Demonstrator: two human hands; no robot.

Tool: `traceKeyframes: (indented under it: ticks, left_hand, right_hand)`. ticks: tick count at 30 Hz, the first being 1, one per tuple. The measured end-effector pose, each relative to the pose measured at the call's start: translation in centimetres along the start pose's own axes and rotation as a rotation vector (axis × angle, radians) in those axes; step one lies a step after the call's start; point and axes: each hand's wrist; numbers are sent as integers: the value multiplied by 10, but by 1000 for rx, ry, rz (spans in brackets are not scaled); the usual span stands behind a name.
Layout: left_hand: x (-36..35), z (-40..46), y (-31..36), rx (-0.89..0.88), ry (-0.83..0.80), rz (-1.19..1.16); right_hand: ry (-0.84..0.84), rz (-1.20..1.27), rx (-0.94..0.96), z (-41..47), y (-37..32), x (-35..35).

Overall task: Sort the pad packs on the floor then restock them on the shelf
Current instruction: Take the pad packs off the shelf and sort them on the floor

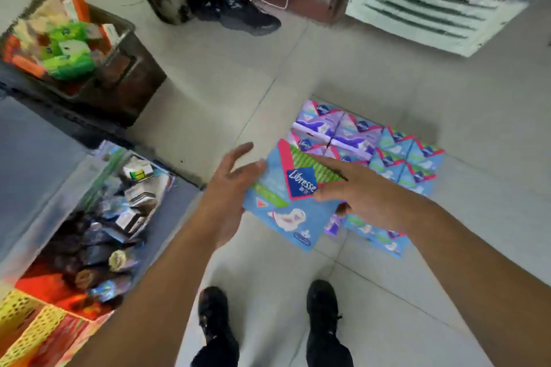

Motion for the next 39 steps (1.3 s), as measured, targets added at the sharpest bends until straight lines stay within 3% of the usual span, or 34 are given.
traceKeyframes:
  ticks: [3, 6, 9, 14, 20, 26, 32, 39]
  left_hand:
    - [-41, -2, -25, 157, -299, 141]
    - [-70, -6, -49, 140, -246, 184]
    - [-94, -6, -76, 144, -170, 178]
    - [-112, -4, -119, 254, -352, 417]
    - [-116, 7, -152, 182, -427, 760]
    - [-126, 3, -213, -30, -517, 1129]
    - [-176, 29, -325, -196, -550, 1330]
    - [-191, 85, -471, -155, -545, 1399]
  right_hand:
    - [23, 76, -112, -22, 41, 45]
    - [302, 301, -102, -36, 77, 59]
    - [387, 499, -104, -46, 111, 51]
    - [552, 588, -146, -66, 164, 47]
    - [798, 719, -251, -75, 239, 72]
    - [918, 743, -366, -50, 308, 112]
    - [970, 708, -337, 23, 403, 180]
    - [925, 694, -316, 121, 539, 213]
Point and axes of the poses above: each hand's wrist, its own z-axis towards the middle knuckle, its own x-axis out of the back of the hand, y = z × x, and after that the axes turned 11 degrees about -x, right-handed
